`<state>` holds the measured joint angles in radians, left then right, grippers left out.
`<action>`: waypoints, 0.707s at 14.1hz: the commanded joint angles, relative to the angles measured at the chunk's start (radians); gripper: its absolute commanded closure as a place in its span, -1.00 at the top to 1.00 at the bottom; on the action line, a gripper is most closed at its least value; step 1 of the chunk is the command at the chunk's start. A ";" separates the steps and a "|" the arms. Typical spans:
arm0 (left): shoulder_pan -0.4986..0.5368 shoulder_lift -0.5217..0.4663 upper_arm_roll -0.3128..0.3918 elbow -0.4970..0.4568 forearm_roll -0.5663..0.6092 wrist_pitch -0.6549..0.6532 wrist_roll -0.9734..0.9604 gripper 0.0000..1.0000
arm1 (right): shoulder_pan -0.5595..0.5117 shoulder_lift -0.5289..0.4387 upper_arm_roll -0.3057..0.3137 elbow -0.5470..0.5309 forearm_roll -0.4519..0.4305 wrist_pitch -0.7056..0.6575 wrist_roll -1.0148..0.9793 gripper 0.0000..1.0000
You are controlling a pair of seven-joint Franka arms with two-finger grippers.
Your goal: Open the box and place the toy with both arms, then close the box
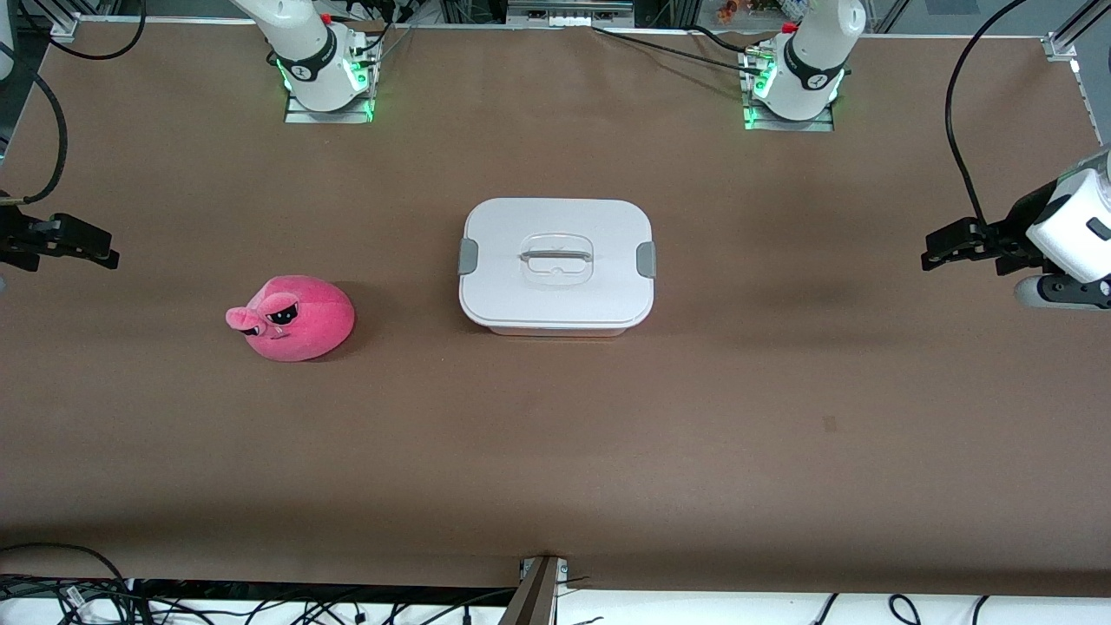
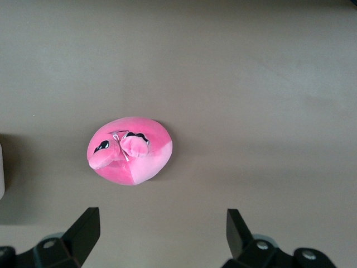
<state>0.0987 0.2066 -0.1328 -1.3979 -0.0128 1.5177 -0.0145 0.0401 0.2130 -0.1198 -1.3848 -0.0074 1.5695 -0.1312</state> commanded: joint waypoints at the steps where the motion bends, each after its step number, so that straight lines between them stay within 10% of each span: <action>1: 0.003 0.008 0.001 0.025 -0.015 -0.016 0.001 1.00 | -0.005 0.006 0.005 0.018 0.009 0.000 -0.007 1.00; 10: 0.004 0.007 0.001 0.027 -0.013 -0.016 -0.001 1.00 | 0.003 0.011 0.005 0.016 0.009 0.000 -0.011 1.00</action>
<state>0.0987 0.2068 -0.1328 -1.3977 -0.0128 1.5177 -0.0145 0.0408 0.2154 -0.1190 -1.3848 -0.0071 1.5696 -0.1312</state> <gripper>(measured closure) 0.000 0.000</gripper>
